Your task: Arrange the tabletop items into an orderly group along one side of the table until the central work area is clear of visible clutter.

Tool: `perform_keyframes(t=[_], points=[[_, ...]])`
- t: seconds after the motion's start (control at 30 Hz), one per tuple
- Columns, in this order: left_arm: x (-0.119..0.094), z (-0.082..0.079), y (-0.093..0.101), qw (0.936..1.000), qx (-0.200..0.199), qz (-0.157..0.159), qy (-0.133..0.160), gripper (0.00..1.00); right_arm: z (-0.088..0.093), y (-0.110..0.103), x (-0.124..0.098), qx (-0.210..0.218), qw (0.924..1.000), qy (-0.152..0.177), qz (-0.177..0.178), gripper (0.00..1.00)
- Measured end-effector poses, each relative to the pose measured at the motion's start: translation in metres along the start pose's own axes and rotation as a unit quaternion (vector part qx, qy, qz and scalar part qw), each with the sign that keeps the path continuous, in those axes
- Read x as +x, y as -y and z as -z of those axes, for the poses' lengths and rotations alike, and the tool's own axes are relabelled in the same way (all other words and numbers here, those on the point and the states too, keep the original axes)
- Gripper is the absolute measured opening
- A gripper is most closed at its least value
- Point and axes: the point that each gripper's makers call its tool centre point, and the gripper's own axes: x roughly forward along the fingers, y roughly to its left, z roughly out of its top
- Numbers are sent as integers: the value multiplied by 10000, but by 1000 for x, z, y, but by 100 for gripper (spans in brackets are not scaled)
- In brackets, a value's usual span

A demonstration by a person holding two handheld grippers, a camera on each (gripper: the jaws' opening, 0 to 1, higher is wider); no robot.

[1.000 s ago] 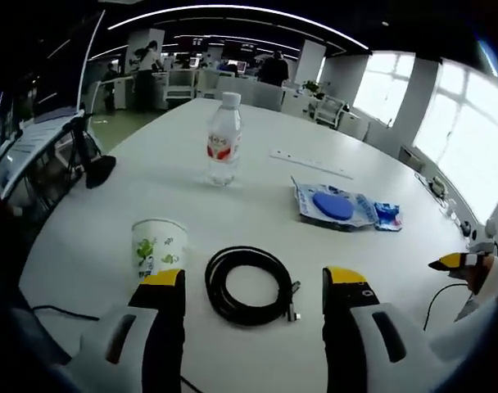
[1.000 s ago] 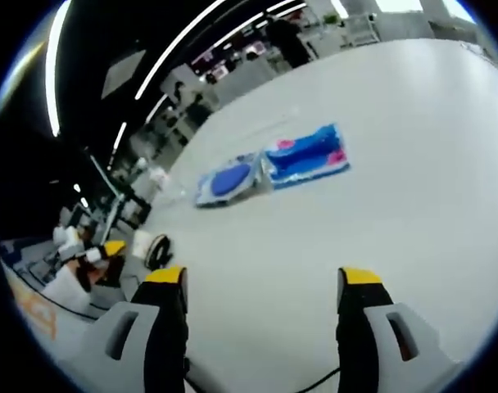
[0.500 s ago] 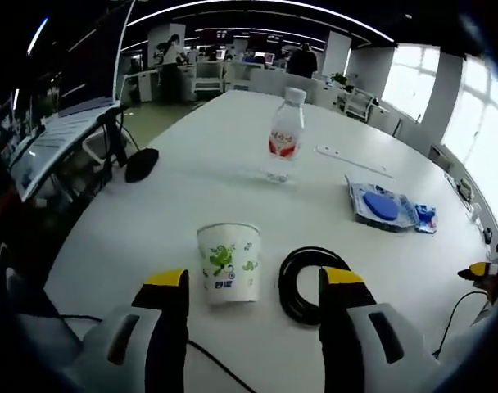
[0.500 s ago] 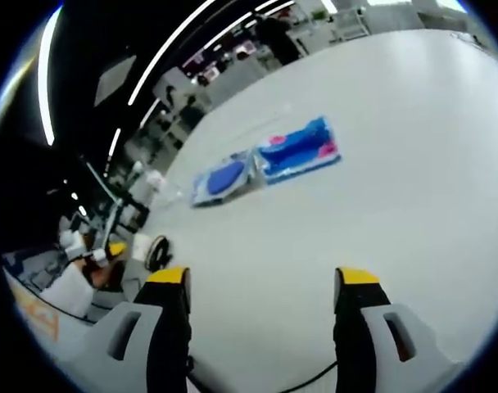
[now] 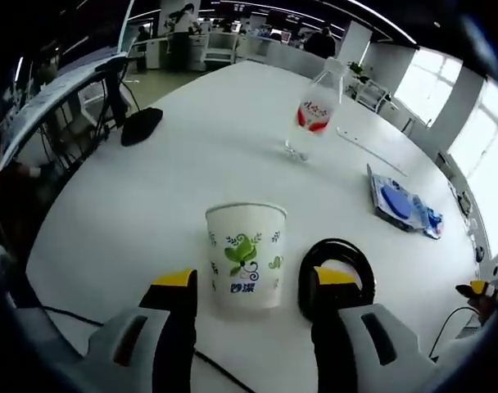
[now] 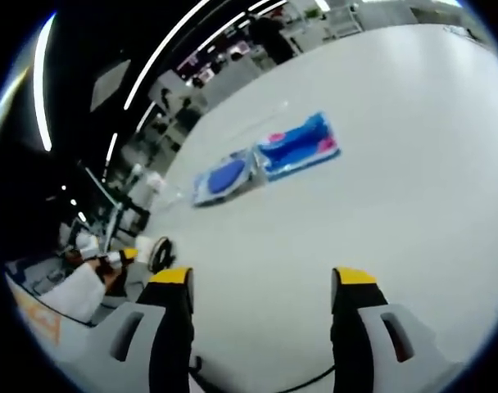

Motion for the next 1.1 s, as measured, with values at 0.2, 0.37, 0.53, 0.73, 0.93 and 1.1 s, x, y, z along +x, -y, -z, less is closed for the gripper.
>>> perform_keyframes(t=[0.2, 0.37, 0.53, 0.73, 0.93, 1.1], points=[[6, 10, -5, 9999, -7, -103, -106, 38, 1, -1, 0, 66, 10000, 27, 34, 65], [11, 19, -7, 9993, -303, -105, -177, 37, 0, 0, -1, 155, 9998, 104, 58, 65], [8, 12, -10, 9988, -470, -131, 56, 37, 4, 4, -3, 188, 9997, 89, 120, 64], [-9, -10, 3, 9929, -930, 240, 701, 36, 3, 4, -2, 349, 9992, 176, 81, 64], [-29, -31, 43, 9884, -465, 779, 1215, 36, -3, -4, 3, 292, 9994, 202, -24, 64], [-44, -45, 88, 9759, -295, 1463, 1591, 36, -4, -11, 3, 241, 9994, 202, -149, 64]])
